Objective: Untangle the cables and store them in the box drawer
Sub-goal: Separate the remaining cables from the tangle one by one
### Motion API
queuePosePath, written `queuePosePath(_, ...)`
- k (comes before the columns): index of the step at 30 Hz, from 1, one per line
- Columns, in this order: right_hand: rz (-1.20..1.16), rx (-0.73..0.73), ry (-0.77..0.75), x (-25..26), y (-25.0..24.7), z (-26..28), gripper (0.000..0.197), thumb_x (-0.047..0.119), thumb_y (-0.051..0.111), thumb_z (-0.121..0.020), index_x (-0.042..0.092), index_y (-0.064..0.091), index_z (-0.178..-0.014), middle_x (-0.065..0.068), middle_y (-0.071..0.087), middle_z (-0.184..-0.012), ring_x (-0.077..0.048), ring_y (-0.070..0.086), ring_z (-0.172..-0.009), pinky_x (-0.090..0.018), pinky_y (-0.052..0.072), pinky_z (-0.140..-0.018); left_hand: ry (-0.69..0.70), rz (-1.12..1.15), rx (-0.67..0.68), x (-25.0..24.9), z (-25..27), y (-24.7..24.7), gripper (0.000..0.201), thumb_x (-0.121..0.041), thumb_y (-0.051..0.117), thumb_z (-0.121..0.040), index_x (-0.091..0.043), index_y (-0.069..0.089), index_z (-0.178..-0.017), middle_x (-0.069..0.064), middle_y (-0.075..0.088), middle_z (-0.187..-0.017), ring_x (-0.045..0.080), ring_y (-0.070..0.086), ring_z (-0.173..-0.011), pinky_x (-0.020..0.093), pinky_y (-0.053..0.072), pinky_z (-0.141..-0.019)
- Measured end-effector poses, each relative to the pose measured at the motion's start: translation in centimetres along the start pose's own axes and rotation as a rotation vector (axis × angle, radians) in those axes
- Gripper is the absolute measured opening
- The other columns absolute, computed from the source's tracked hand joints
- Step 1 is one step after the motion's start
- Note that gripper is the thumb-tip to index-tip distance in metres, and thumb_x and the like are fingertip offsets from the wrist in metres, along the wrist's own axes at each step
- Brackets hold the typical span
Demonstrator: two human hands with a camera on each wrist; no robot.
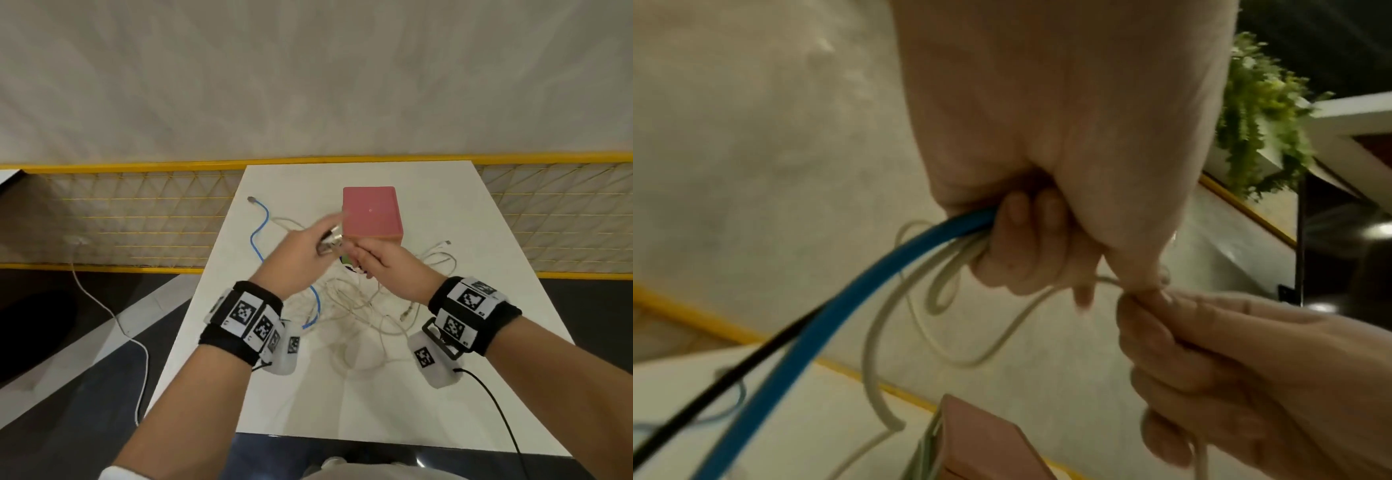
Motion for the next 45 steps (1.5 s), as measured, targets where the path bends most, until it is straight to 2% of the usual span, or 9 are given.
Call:
queuePosePath(3,-0.009,-0.010,-0.058,0.8,-1.1,-0.3,0.028,0.018,0.040,-0.101,0.022,0.053,-0.075,0.004,0.052,-0.065,-0.001,0.045,-0.061,-0.017,0.039,-0.059,0.004,-0.007,-0.010,-0.1,-0.4,0.3,0.019,-0.035,0.060,-0.094,-0.036,0.050,-0.079,-0.008,0.051,-0.061,0.002,0.045,-0.052,0.021,0.035,-0.055)
queuePosePath(9,0.053,-0.008,0.003,-3.0,-2.6,0.7,0.034,0.011,0.035,-0.101,0.031,0.042,-0.075,0.013,0.046,-0.069,0.002,0.047,-0.063,-0.012,0.037,-0.062,-0.090,-0.066,-0.523,1.8,-0.2,-7.6,0.024,-0.038,0.059,-0.094,-0.018,0.049,-0.085,-0.012,0.049,-0.060,0.007,0.047,-0.056,0.020,0.027,-0.050)
queuePosePath(16,0.058,-0.005,-0.062,-0.7,-2.3,-0.8,0.035,0.010,0.038,-0.101,0.030,0.040,-0.072,0.021,0.054,-0.065,0.010,0.051,-0.066,-0.008,0.037,-0.062,0.000,-0.034,-0.099,-0.1,-1.1,0.1,0.017,-0.039,0.060,-0.094,-0.036,0.056,-0.110,-0.006,0.060,-0.073,0.010,0.053,-0.061,0.029,0.049,-0.065)
queuePosePath(23,0.159,0.106,0.099,-5.9,-2.6,0.5,0.021,0.017,0.032,-0.102,0.014,0.051,-0.094,0.009,0.046,-0.072,0.002,0.046,-0.063,-0.015,0.036,-0.064,-0.067,0.185,-0.641,1.9,0.0,-9.0,0.025,-0.033,0.059,-0.095,-0.008,0.058,-0.088,0.005,0.058,-0.072,0.009,0.045,-0.060,0.021,0.037,-0.056)
queuePosePath(27,0.393,0.163,0.037,-7.6,-2.0,0.7,0.022,0.016,0.045,-0.098,0.011,0.066,-0.101,0.004,0.051,-0.099,-0.014,0.053,-0.091,-0.023,0.045,-0.084,-0.128,0.079,-0.589,3.8,0.7,-10.1,0.025,-0.033,0.058,-0.095,-0.012,0.055,-0.082,-0.005,0.044,-0.059,0.005,0.039,-0.051,0.015,0.030,-0.049)
queuePosePath(33,0.381,0.076,0.208,-4.8,-2.8,-3.8,0.025,0.018,0.051,-0.094,0.003,0.065,-0.079,-0.009,0.055,-0.062,-0.021,0.048,-0.057,-0.031,0.035,-0.057,-0.245,0.064,-0.603,7.1,2.5,-8.6,0.027,-0.032,0.056,-0.097,-0.007,0.058,-0.087,-0.002,0.045,-0.061,0.009,0.039,-0.054,0.017,0.031,-0.048)
queuePosePath(39,-0.128,0.053,0.211,-2.2,-0.3,-9.1,0.070,-0.001,0.044,-0.095,0.014,0.004,-0.151,-0.006,0.030,-0.153,-0.019,0.039,-0.136,-0.022,0.033,-0.105,-0.367,0.174,-0.467,9.0,3.0,-6.4,0.053,-0.031,0.062,-0.093,-0.023,0.041,-0.141,-0.004,0.058,-0.095,0.013,0.057,-0.082,0.015,0.038,-0.069)
queuePosePath(42,-0.060,0.124,0.127,-1.8,3.1,-9.0,0.052,0.001,0.049,-0.093,0.018,0.038,-0.141,-0.005,0.054,-0.129,-0.018,0.055,-0.112,-0.025,0.042,-0.093,-0.379,0.250,-0.328,9.7,3.0,-4.4,0.068,-0.030,0.066,-0.090,-0.030,0.028,-0.147,0.007,0.058,-0.120,0.032,0.058,-0.108,0.023,0.047,-0.082)
queuePosePath(45,0.355,0.353,0.035,-2.8,8.2,-7.1,0.020,0.014,0.053,-0.089,0.018,0.067,-0.102,-0.003,0.069,-0.104,-0.021,0.063,-0.095,-0.032,0.049,-0.084,-0.336,0.241,-0.267,9.9,3.1,-2.8,0.047,-0.036,0.063,-0.091,-0.030,0.043,-0.132,-0.009,0.056,-0.091,0.018,0.060,-0.090,0.032,0.048,-0.082)
Point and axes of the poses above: each hand's wrist, its own z-axis away from the middle knuckle, its own y-axis out of the palm, x = y × z, the point moved 8 cm from there along -z, towards the middle knuckle
